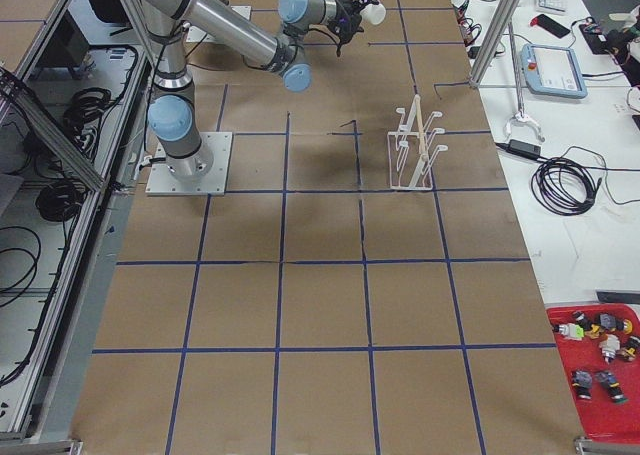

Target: Transfer IKEA cup to right arm and place on rack

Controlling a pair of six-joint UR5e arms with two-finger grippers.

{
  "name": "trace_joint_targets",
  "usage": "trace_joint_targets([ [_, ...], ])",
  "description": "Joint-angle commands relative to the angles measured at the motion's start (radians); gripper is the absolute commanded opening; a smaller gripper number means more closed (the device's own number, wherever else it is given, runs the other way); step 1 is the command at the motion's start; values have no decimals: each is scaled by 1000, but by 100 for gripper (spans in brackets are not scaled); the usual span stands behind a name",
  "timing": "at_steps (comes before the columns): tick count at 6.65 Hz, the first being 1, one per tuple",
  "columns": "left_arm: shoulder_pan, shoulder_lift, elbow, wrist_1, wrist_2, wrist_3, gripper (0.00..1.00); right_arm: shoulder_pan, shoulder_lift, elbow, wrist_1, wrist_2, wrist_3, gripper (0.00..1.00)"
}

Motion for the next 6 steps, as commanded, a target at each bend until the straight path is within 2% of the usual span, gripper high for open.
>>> trace_joint_targets([
  [1,0,4,0,-1,1,-2,2,0,5,-6,1,-1,5,100],
  [6,0,5,4,0,3,-2,2,3,17,-49,4,-3,12,100],
])
